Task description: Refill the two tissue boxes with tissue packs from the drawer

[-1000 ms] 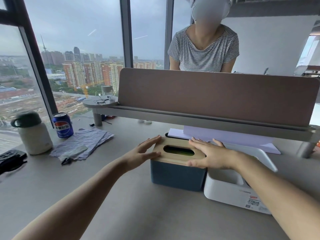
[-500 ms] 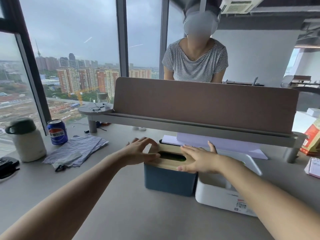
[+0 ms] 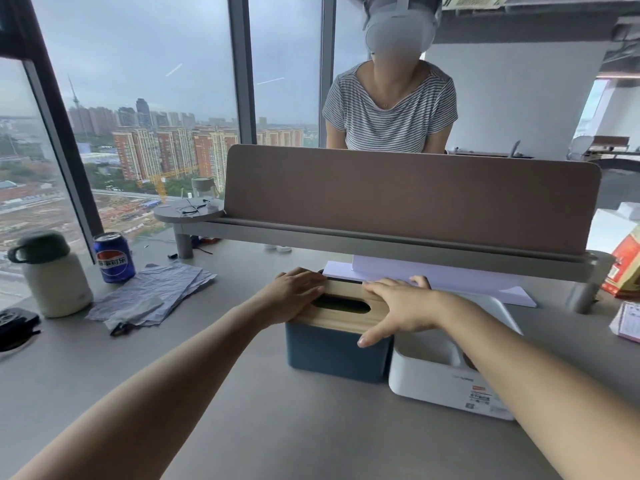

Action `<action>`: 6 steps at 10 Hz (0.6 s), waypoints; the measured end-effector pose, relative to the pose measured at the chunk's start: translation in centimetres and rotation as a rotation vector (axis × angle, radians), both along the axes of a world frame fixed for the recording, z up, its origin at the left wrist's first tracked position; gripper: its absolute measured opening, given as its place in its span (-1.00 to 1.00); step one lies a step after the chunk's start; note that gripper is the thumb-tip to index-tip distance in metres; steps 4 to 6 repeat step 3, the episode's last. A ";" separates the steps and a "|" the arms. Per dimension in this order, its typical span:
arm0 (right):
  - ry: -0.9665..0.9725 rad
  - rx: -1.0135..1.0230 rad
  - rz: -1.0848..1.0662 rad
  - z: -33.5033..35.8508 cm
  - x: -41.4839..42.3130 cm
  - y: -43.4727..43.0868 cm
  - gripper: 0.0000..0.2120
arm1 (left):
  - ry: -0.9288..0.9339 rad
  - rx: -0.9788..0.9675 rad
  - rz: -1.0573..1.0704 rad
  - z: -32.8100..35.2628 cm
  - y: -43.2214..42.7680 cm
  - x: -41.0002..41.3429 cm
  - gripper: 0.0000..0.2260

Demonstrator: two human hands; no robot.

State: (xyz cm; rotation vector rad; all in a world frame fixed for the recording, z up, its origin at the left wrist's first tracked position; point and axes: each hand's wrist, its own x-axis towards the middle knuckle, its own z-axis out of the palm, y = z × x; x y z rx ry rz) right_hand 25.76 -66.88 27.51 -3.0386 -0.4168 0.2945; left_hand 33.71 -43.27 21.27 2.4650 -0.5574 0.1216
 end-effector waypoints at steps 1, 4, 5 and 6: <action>0.022 0.012 -0.006 -0.3 0.0 -0.4 0.09 | 0.003 0.073 0.012 0.0 0.2 0.1 -0.52; -0.059 0.096 -0.021 -0.8 -0.9 -0.1 0.15 | 0.025 -0.403 0.020 -0.1 0.6 0.1 -0.53; -0.059 0.096 -0.021 -0.8 -0.9 -0.1 0.15 | 0.025 -0.403 0.020 -0.1 0.6 0.1 -0.53; -0.059 0.096 -0.021 -0.8 -0.9 -0.1 0.15 | 0.025 -0.403 0.020 -0.1 0.6 0.1 -0.53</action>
